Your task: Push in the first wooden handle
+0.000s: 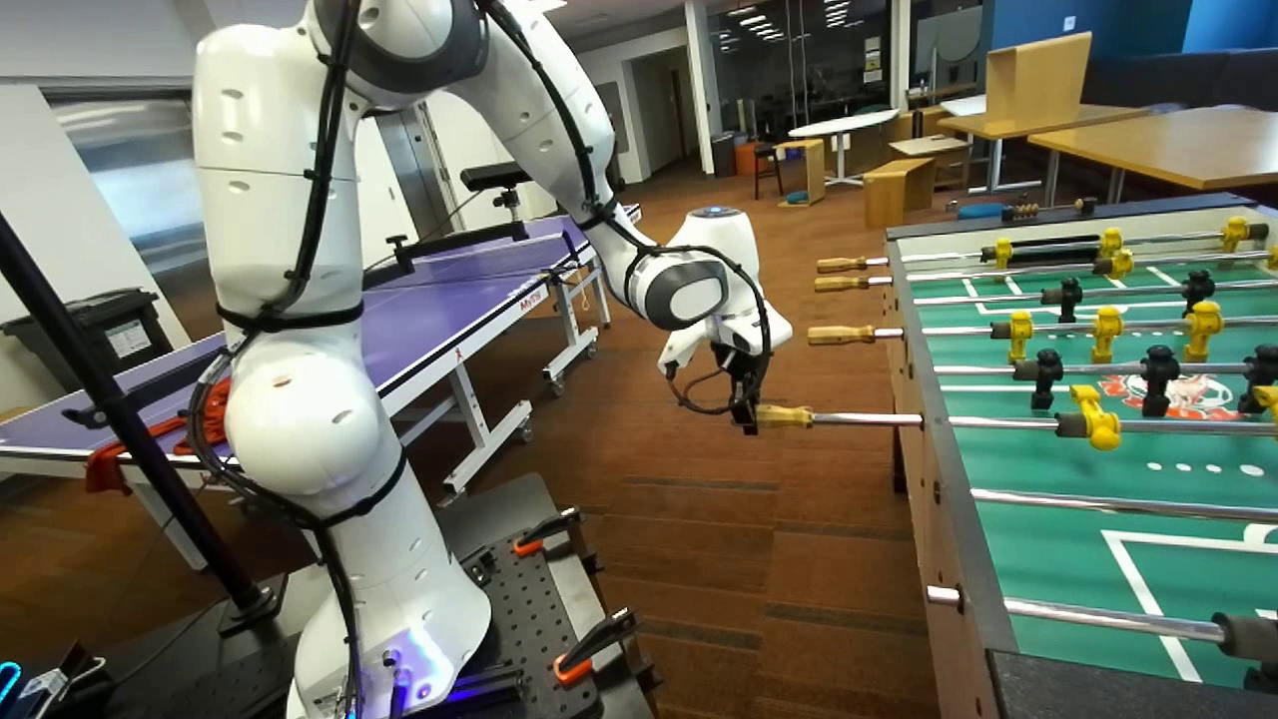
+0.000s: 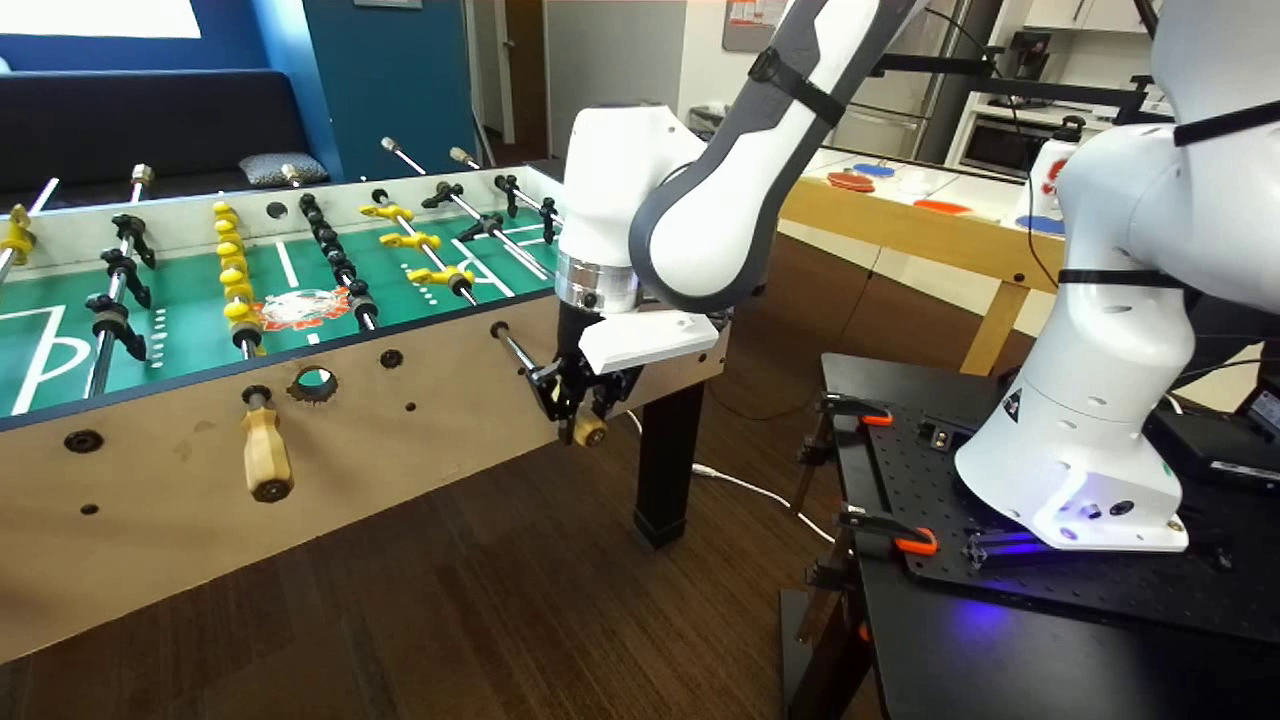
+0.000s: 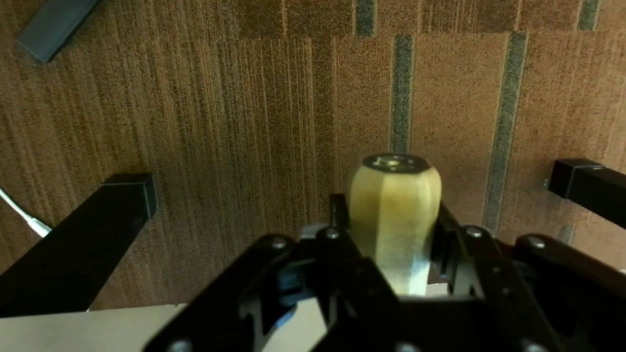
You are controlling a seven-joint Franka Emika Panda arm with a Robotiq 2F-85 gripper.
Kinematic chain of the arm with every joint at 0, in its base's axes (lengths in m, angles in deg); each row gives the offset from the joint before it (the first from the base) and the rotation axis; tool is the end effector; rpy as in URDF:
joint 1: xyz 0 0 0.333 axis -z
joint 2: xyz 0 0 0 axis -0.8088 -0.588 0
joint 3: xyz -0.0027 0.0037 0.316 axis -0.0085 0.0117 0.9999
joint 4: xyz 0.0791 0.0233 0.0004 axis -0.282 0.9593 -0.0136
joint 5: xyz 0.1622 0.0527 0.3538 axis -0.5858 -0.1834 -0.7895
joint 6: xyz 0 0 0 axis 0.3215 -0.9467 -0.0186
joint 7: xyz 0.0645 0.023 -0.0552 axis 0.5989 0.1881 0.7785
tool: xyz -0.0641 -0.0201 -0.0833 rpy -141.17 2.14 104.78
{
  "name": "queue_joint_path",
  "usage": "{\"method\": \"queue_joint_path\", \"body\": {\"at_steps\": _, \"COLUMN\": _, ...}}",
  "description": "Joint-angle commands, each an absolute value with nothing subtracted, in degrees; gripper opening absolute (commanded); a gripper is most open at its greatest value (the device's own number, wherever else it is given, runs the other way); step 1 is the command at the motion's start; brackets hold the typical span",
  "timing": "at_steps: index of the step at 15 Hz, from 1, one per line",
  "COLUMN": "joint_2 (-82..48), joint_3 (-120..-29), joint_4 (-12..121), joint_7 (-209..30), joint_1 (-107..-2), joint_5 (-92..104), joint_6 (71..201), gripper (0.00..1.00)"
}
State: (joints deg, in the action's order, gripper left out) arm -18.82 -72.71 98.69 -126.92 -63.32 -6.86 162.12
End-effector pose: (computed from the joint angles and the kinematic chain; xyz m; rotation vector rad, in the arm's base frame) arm 0.5100 0.0535 0.1989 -2.8237 1.1421 -0.1203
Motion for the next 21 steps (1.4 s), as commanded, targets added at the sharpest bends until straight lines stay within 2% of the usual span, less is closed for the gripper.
{"method": "queue_joint_path", "body": {"at_steps": 1, "joint_2": -19.21, "joint_3": -73.87, "joint_4": 94.73, "joint_7": -125.36, "joint_1": -61.55, "joint_5": -6.76, "joint_6": 159.65, "gripper": 0.15}}
{"method": "queue_joint_path", "body": {"at_steps": 17, "joint_2": -26.31, "joint_3": -74.83, "joint_4": 82.03, "joint_7": -116.62, "joint_1": -54.90, "joint_5": -11.01, "joint_6": 153.65, "gripper": 0.15}}
{"method": "queue_joint_path", "body": {"at_steps": 18, "joint_2": -26.07, "joint_3": -74.80, "joint_4": 82.13, "joint_7": -116.76, "joint_1": -54.93, "joint_5": -11.09, "joint_6": 153.34, "gripper": 0.52}}
{"method": "queue_joint_path", "body": {"at_steps": 19, "joint_2": -25.53, "joint_3": -74.87, "joint_4": 82.35, "joint_7": -116.94, "joint_1": -55.02, "joint_5": -11.08, "joint_6": 152.96, "gripper": 0.67}}
{"method": "queue_joint_path", "body": {"at_steps": 21, "joint_2": -23.61, "joint_3": -75.94, "joint_4": 82.85, "joint_7": -117.73, "joint_1": -55.33, "joint_5": -10.52, "joint_6": 152.76, "gripper": 0.81}}
